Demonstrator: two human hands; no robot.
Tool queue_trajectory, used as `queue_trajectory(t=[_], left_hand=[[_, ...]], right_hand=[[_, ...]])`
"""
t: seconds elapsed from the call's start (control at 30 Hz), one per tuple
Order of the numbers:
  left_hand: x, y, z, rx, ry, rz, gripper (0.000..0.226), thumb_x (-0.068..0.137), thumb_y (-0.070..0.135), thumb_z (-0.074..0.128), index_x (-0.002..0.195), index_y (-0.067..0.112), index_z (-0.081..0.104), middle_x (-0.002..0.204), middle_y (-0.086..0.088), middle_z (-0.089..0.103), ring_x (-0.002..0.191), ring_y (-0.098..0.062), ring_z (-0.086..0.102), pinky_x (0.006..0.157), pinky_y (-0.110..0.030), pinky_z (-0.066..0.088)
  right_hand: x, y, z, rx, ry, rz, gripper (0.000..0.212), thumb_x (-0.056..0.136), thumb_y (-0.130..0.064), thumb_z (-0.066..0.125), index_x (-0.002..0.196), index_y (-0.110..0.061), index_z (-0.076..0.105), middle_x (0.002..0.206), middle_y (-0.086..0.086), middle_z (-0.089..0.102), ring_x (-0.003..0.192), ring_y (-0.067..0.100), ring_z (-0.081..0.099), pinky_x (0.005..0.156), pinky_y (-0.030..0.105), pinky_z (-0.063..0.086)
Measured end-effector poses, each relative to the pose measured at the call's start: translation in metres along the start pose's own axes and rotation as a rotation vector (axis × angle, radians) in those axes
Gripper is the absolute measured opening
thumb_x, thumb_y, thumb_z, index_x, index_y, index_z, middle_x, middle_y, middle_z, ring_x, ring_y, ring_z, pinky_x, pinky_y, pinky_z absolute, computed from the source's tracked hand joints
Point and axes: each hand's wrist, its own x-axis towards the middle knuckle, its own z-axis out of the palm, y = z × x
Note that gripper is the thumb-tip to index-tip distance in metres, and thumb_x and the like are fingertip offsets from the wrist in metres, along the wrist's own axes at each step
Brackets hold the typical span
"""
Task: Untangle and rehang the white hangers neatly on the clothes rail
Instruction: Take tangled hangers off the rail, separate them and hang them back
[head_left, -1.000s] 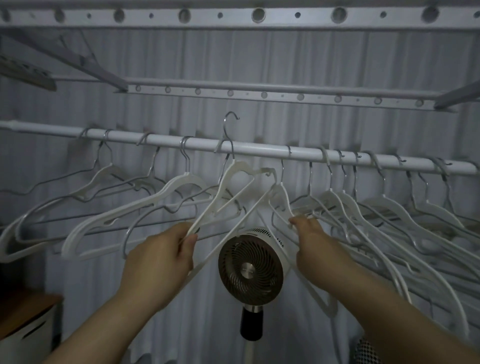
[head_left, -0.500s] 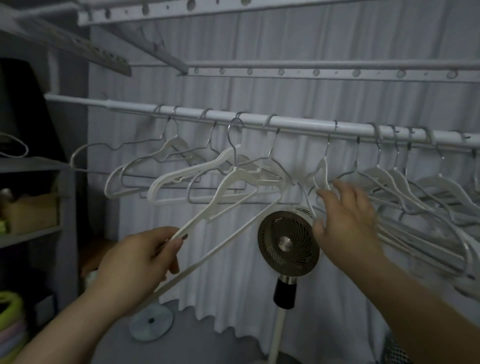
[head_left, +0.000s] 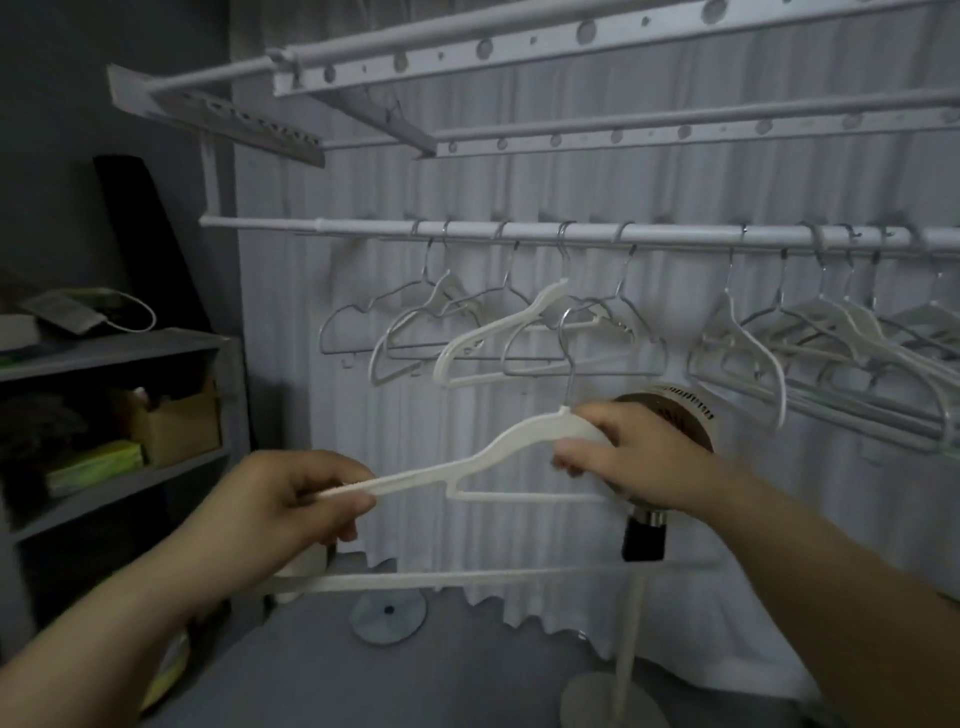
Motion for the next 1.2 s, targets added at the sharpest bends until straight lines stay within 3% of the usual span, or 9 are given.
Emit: queue_trajectory(t=[0.13,0.23,0.33,0.4,0.6,0.83,0.93,1.07,1.2], left_hand=[[-0.020,-0.015,-0.014,0.028,-0.010,-0.064,0.031,0.076,0.002,0.067,0.062,0.030,0.070,0.058,0.008,0.069,0.052,0.001,0.058,0.052,-0.004,0.042],[-0.024,-0.031,-0.012,0.042,-0.017,-0.114,0.038,0.077,0.004,0.068,0.054,0.034,0.070,0.059,0.009,0.069,0.061,0.001,0.061,0.057,-0.003,0.043],[-0.022,-0.046,0.000,0.115,0.058,-0.147,0.016,0.081,0.013,0.066,0.084,0.028,0.069,0.095,0.000,0.070,0.096,-0.016,0.064,0.086,-0.024,0.048],[-0.022,-0.049,0.010,0.165,0.123,-0.152,0.022,0.083,0.018,0.064,0.105,0.017,0.065,0.113,-0.005,0.064,0.107,-0.020,0.058,0.095,-0.031,0.045],[-0.031,-0.020,0.046,0.047,-0.037,-0.010,0.010,0.086,0.018,0.060,0.093,0.024,0.062,0.076,0.021,0.056,0.072,0.004,0.054,0.062,0.005,0.037],[-0.031,0.004,0.072,-0.221,-0.352,-0.046,0.022,0.089,0.020,0.054,0.070,0.030,0.058,0.073,0.007,0.062,0.057,0.002,0.058,0.057,-0.011,0.045],[-0.034,0.014,0.078,-0.257,-0.463,-0.121,0.008,0.086,0.031,0.055,0.085,0.024,0.059,0.080,0.000,0.064,0.057,-0.007,0.058,0.052,-0.016,0.045],[-0.030,0.023,0.088,-0.142,-0.559,-0.188,0.054,0.077,0.055,0.056,0.120,0.024,0.049,0.075,0.006,0.063,0.046,-0.003,0.057,0.042,-0.017,0.043],[-0.021,0.022,0.095,0.000,-0.548,-0.157,0.058,0.080,0.041,0.062,0.131,0.020,0.042,0.071,0.008,0.058,0.041,-0.002,0.053,0.036,-0.012,0.039]], right_hand=[[-0.015,-0.029,0.025,0.063,-0.326,0.106,0.019,0.091,-0.025,0.051,0.076,-0.024,0.063,0.071,-0.006,0.067,0.057,0.003,0.061,0.060,0.017,0.046],[-0.029,-0.042,0.040,0.114,-0.350,0.150,0.021,0.093,-0.023,0.048,0.078,-0.024,0.063,0.069,0.000,0.066,0.046,0.004,0.057,0.052,0.018,0.047],[-0.035,-0.052,0.052,0.190,-0.289,0.190,0.017,0.096,-0.018,0.043,0.096,-0.024,0.059,0.066,0.005,0.064,0.039,0.006,0.057,0.041,0.018,0.047],[-0.036,-0.054,0.059,0.247,-0.204,0.231,0.026,0.097,-0.014,0.039,0.120,-0.022,0.050,0.061,0.006,0.062,0.037,0.009,0.058,0.036,0.018,0.045],[-0.037,-0.058,0.076,0.367,0.073,0.381,0.033,0.096,-0.011,0.033,0.122,-0.011,0.052,0.046,0.007,0.056,0.027,0.010,0.053,0.033,0.016,0.043],[-0.032,-0.056,0.077,0.451,0.170,0.629,0.022,0.096,-0.011,0.026,0.106,-0.013,0.045,0.072,0.013,0.053,0.027,0.015,0.054,0.031,0.019,0.045],[-0.028,-0.051,0.076,0.476,0.207,0.703,0.020,0.098,-0.012,0.025,0.113,-0.013,0.037,0.073,0.012,0.048,0.024,0.016,0.053,0.028,0.018,0.043],[-0.020,-0.042,0.075,0.207,0.273,0.683,0.036,0.095,-0.011,0.029,0.127,0.002,0.042,0.067,0.004,0.045,0.040,0.015,0.053,0.033,0.018,0.044],[-0.013,-0.044,0.066,0.103,0.172,0.762,0.038,0.094,-0.004,0.028,0.124,0.014,0.041,0.068,0.018,0.055,0.034,0.019,0.052,0.031,0.020,0.044]])
